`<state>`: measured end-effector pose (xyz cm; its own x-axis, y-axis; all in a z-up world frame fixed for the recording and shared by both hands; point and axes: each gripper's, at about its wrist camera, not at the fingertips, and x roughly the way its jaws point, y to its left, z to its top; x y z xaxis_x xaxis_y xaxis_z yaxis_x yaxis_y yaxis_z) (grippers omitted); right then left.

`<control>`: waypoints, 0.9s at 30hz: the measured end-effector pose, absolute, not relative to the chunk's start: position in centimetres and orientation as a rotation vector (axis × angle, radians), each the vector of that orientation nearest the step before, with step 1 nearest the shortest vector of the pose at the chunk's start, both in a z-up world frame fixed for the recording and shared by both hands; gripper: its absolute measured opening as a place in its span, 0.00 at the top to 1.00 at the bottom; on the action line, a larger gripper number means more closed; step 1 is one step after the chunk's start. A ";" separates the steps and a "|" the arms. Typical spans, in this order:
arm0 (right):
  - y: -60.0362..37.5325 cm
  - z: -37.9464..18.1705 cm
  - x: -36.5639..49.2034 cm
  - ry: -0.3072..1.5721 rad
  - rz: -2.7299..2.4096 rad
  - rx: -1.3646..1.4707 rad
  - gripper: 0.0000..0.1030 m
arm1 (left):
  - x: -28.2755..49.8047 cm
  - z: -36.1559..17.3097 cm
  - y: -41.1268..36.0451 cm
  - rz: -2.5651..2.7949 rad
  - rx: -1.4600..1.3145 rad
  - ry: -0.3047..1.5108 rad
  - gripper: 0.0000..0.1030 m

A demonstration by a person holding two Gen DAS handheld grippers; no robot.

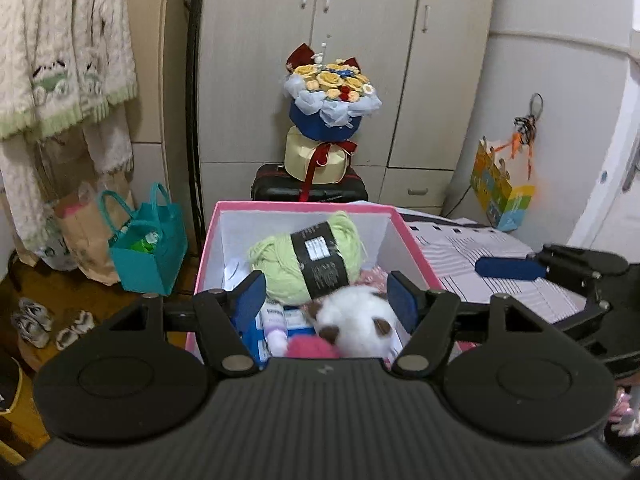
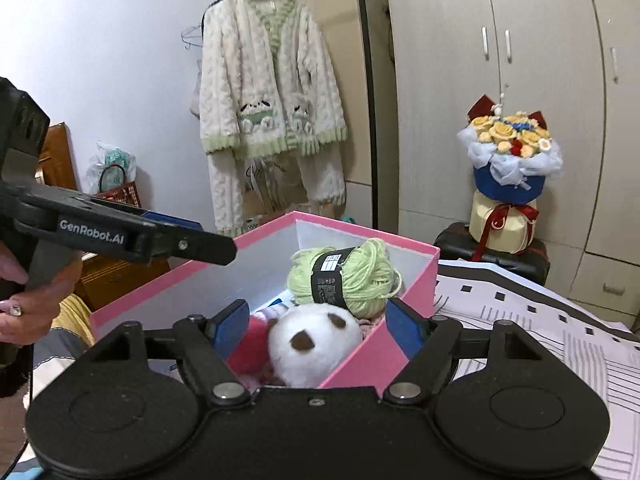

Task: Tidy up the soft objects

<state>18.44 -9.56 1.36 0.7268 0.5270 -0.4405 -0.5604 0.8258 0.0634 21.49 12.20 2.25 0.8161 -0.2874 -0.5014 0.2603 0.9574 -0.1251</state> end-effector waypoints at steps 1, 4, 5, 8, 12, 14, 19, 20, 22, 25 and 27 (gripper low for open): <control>-9.7 1.6 17.9 0.461 0.587 -0.081 0.22 | 20.8 2.5 12.0 -0.293 -0.044 0.538 0.32; -10.2 2.2 16.2 0.466 0.551 -0.090 0.22 | 18.7 3.3 11.4 -0.296 -0.028 0.530 0.31; -10.4 2.3 15.5 0.465 0.539 -0.094 0.20 | 18.0 3.5 11.2 -0.298 -0.021 0.524 0.30; -11.3 2.8 13.8 0.477 0.473 -0.114 0.17 | 15.8 4.3 10.5 -0.305 0.008 0.501 0.27; -12.2 3.2 11.6 0.462 0.420 -0.146 0.15 | 13.0 4.9 9.4 -0.312 0.033 0.471 0.19; -12.7 3.2 10.7 0.432 0.374 -0.188 0.12 | 12.1 5.0 9.0 -0.311 0.031 0.462 0.16; -14.0 3.8 9.0 0.426 0.326 -0.177 0.11 | 10.2 4.8 8.7 -0.286 0.011 0.476 0.03; -14.2 3.9 8.4 0.419 0.325 -0.186 0.11 | 9.9 4.9 8.6 -0.276 0.012 0.477 0.03; -14.4 4.3 6.9 0.404 0.326 -0.204 0.11 | 9.2 5.0 8.2 -0.268 0.024 0.469 0.02; -14.9 5.0 5.0 0.392 0.322 -0.193 0.07 | 8.1 5.2 7.3 -0.272 0.043 0.453 0.00; -15.3 5.2 3.9 0.390 0.317 -0.172 0.07 | 7.6 5.3 6.5 -0.267 0.063 0.458 0.00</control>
<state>3.90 -15.31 5.18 0.8767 0.2693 -0.3986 -0.3348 0.9366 -0.1036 7.57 6.55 5.32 0.8626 -0.2407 -0.4451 0.2691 0.9631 0.0007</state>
